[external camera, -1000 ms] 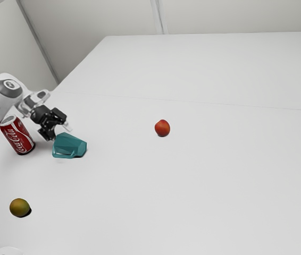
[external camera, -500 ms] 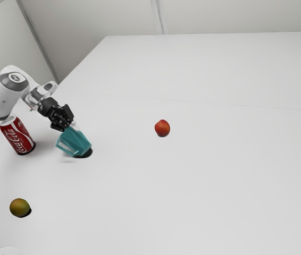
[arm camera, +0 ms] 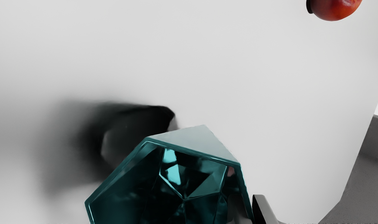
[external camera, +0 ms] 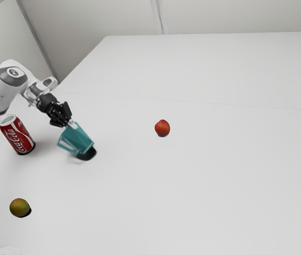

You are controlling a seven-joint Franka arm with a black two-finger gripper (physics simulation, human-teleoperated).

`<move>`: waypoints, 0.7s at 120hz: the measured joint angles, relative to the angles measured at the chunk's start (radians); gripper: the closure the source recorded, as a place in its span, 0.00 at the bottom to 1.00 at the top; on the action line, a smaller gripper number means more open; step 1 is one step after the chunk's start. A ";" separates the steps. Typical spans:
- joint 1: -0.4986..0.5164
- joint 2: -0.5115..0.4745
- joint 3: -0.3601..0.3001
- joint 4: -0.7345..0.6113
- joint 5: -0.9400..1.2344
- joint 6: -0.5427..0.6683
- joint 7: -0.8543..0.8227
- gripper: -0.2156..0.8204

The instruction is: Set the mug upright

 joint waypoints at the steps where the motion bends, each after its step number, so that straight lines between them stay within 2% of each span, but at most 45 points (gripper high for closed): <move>1: 0.000 -0.005 0.000 -0.001 0.000 -0.001 0.000 0.95; 15: -0.055 -0.121 0.020 -0.060 0.009 0.002 -0.006 0.96; 29: -0.232 -0.274 0.148 -0.153 0.039 0.037 -0.009 0.96; 40: -0.368 -0.339 0.219 -0.189 0.107 0.087 -0.010 0.97; 48: -0.474 -0.430 0.284 -0.314 0.151 0.163 -0.011 0.97; 59: -0.563 -0.536 0.310 -0.464 0.200 0.283 -0.013 0.97; 64: -0.606 -0.560 0.322 -0.501 0.227 0.335 -0.015 0.97; 74: -0.740 -0.587 0.394 -0.562 0.292 0.437 -0.021 0.97; 84: -0.809 -0.609 0.415 -0.626 0.343 0.520 -0.036 0.97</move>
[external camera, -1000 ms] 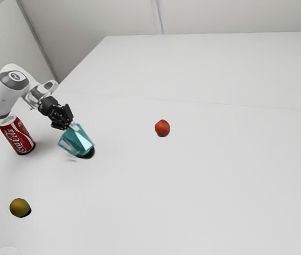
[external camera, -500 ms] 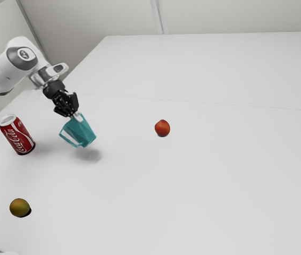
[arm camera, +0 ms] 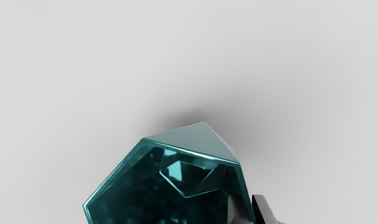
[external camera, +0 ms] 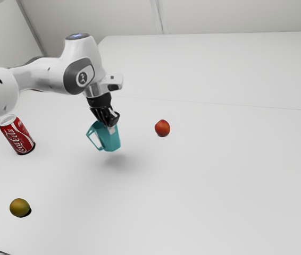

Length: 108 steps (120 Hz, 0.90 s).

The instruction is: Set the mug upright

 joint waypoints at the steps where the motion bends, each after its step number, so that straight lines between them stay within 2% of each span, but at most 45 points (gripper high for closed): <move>1: -0.004 -0.002 0.001 -0.007 0.004 0.007 -0.002 0.97; 12: -0.044 -0.032 0.009 -0.055 0.030 0.066 -0.026 0.97; 22: -0.122 -0.043 0.066 -0.081 0.038 0.099 -0.052 0.97; 31: -0.153 -0.041 0.088 -0.091 0.039 0.119 -0.076 0.97; 108: -0.177 0.046 0.094 -0.104 0.028 0.199 -0.218 0.97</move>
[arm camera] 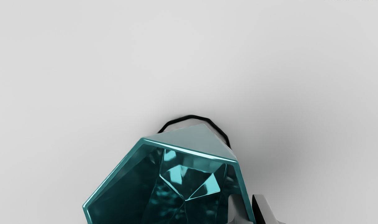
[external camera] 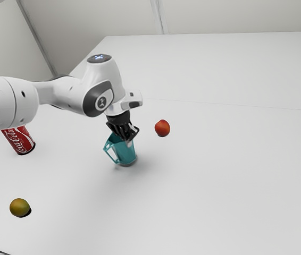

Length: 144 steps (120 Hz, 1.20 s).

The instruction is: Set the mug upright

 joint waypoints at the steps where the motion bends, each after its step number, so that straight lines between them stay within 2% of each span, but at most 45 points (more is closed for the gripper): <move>1: 0.000 0.000 0.000 0.000 0.000 0.000 -0.001 0.97; 19: -0.002 0.008 0.000 0.002 -0.003 0.003 -0.017 0.91; 46: -0.004 -0.010 0.000 0.002 -0.009 -0.001 -0.031 0.56; 65: -0.006 -0.054 0.000 0.002 -0.010 -0.010 -0.043 0.41; 96: -0.018 -0.134 -0.007 0.054 -0.011 -0.087 -0.051 0.29; 125: -0.003 -0.138 -0.009 0.339 -0.010 -0.324 -0.019 0.23; 144: -0.003 -0.139 -0.001 0.432 -0.010 -0.444 0.007 0.22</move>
